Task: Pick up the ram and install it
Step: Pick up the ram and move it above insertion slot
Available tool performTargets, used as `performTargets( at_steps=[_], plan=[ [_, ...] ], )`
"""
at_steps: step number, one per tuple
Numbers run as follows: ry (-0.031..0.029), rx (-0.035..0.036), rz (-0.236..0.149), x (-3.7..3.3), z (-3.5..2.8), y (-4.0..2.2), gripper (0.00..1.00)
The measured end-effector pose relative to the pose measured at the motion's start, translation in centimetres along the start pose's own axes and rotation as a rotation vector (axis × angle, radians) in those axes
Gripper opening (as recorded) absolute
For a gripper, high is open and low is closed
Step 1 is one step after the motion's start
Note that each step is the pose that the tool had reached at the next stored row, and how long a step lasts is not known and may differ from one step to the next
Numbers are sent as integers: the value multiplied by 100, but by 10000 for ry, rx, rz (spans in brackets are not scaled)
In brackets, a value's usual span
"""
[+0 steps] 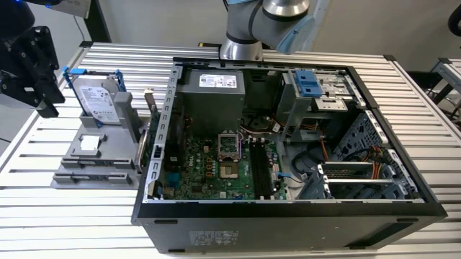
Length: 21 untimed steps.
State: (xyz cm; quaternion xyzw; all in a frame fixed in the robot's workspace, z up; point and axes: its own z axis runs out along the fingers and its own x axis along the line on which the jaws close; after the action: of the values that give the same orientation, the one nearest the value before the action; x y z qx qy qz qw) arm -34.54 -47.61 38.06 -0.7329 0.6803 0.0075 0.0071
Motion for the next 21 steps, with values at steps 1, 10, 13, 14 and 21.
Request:
performTargets(
  at_steps=[1, 10, 13, 14, 21],
  plan=[
    [1, -1, -8, 0, 0, 0, 100],
    [0, 0, -10, 1, 22, 0, 100],
    [0, -1, -10, 1, 30, 0, 100],
    [-2, -1, -10, 1, 34, 0, 100],
    [-9, 0, -10, 2, 76, -1, 100]
  ],
)
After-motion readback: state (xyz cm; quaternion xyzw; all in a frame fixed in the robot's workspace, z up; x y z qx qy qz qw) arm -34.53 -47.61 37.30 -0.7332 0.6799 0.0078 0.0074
